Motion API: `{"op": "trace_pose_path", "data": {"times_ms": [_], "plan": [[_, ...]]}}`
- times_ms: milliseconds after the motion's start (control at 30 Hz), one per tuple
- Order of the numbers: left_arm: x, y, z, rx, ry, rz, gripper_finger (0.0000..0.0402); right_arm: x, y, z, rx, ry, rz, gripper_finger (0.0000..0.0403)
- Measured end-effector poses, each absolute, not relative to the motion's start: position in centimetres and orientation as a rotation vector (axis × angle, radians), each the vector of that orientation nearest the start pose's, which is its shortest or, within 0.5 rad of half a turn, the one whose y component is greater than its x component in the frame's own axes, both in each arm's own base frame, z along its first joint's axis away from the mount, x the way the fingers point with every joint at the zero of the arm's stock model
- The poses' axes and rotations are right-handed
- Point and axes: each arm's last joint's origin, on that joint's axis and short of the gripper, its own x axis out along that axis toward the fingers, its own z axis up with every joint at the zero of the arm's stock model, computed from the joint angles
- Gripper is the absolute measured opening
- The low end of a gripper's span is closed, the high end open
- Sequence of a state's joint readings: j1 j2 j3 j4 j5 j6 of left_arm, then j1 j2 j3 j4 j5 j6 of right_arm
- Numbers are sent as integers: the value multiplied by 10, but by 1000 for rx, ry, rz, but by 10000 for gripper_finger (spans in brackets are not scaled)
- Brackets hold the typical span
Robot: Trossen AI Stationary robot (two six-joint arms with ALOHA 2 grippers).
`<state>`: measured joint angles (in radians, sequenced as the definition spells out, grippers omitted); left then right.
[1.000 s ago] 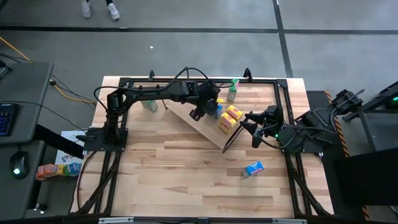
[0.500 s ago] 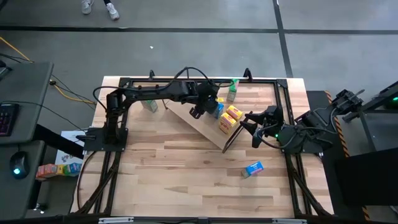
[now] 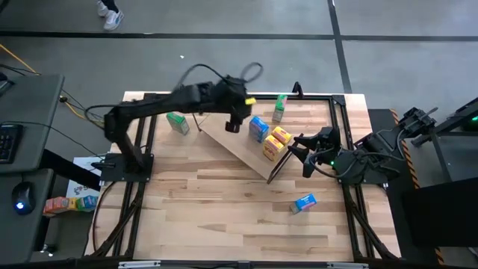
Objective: Stack cereal on shelf
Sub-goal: Put the blue cereal box on the shelf aligned with the other blue cereal box
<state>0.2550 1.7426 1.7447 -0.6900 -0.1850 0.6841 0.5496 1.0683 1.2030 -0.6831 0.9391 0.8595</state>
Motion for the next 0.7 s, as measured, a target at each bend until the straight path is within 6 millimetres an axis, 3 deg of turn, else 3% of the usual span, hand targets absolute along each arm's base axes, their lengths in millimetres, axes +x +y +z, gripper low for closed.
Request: {"op": "trace_pose_path", "data": {"times_ms": [200,333,500,700], "plan": [[317,88,419,153,581,125,271,183,85,384,472,205,-514,188],[283,77,436,-95,475,109,270,183,85,384,420,218,-507,188],[244,58,428,-220,300,104,264,183,85,384,369,235,-495,188],[210,32,389,-343,-45,-7,262,183,85,384,373,234,-495,188]]}}
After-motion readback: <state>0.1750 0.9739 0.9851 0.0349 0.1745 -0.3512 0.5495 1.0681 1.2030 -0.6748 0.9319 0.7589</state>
